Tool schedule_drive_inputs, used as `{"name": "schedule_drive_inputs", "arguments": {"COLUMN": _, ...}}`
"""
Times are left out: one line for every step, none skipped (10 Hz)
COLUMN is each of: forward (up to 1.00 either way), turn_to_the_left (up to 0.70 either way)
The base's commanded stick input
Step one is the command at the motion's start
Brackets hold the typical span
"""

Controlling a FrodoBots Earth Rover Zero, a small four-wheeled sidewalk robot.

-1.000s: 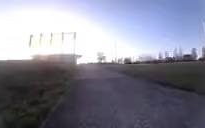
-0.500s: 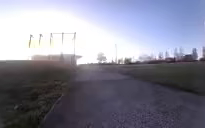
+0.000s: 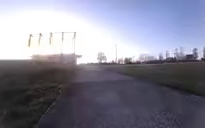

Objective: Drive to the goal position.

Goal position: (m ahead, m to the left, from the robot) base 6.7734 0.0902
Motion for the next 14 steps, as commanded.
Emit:
{"name": "schedule_drive_inputs", "arguments": {"forward": 0.5, "turn_to_the_left": 0.0}}
{"name": "schedule_drive_inputs", "arguments": {"forward": 0.5, "turn_to_the_left": 0.0}}
{"name": "schedule_drive_inputs", "arguments": {"forward": 0.5, "turn_to_the_left": 0.0}}
{"name": "schedule_drive_inputs", "arguments": {"forward": 0.5, "turn_to_the_left": 0.0}}
{"name": "schedule_drive_inputs", "arguments": {"forward": 0.5, "turn_to_the_left": 0.5}}
{"name": "schedule_drive_inputs", "arguments": {"forward": 0.5, "turn_to_the_left": 0.5}}
{"name": "schedule_drive_inputs", "arguments": {"forward": 0.5, "turn_to_the_left": 0.37}}
{"name": "schedule_drive_inputs", "arguments": {"forward": 0.5, "turn_to_the_left": 0.14}}
{"name": "schedule_drive_inputs", "arguments": {"forward": 0.5, "turn_to_the_left": 0.0}}
{"name": "schedule_drive_inputs", "arguments": {"forward": 0.5, "turn_to_the_left": 0.0}}
{"name": "schedule_drive_inputs", "arguments": {"forward": 0.5, "turn_to_the_left": 0.0}}
{"name": "schedule_drive_inputs", "arguments": {"forward": 0.5, "turn_to_the_left": 0.0}}
{"name": "schedule_drive_inputs", "arguments": {"forward": 0.5, "turn_to_the_left": 0.0}}
{"name": "schedule_drive_inputs", "arguments": {"forward": 0.5, "turn_to_the_left": 0.0}}
